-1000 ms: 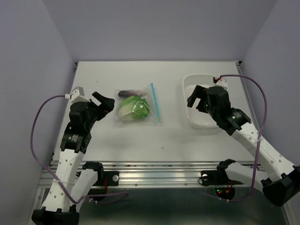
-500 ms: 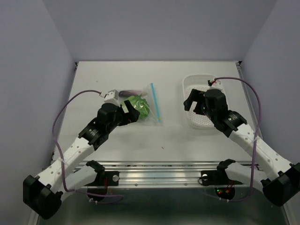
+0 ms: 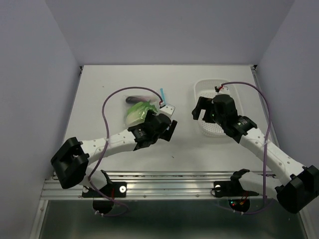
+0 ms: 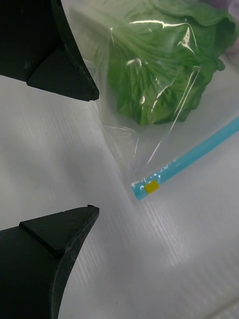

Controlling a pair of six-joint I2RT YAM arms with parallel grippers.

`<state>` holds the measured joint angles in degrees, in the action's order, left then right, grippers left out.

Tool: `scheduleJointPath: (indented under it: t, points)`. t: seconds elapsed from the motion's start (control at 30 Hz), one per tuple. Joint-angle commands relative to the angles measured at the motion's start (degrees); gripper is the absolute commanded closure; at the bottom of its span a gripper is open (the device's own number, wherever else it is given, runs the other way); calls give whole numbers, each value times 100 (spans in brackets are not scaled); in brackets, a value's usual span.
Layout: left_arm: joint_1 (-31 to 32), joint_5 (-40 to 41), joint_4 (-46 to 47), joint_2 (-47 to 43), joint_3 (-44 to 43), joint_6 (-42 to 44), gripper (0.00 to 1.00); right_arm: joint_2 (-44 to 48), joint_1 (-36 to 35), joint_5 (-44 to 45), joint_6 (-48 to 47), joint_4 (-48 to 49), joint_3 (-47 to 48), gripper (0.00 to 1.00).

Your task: Open the zip-top bag and remove the fake food

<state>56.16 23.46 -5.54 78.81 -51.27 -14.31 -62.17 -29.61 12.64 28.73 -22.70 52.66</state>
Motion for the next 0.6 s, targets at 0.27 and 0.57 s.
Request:
scheduleJointPath:
  t: [0.27,0.57]
  points:
    - [114,878,-149,1135,-542,1861,1,-234,-10,-148,-78,160,156,0]
    - [193,1853,-281,2129,-937,1695,5,-410,43,-209,-131,152,148,0]
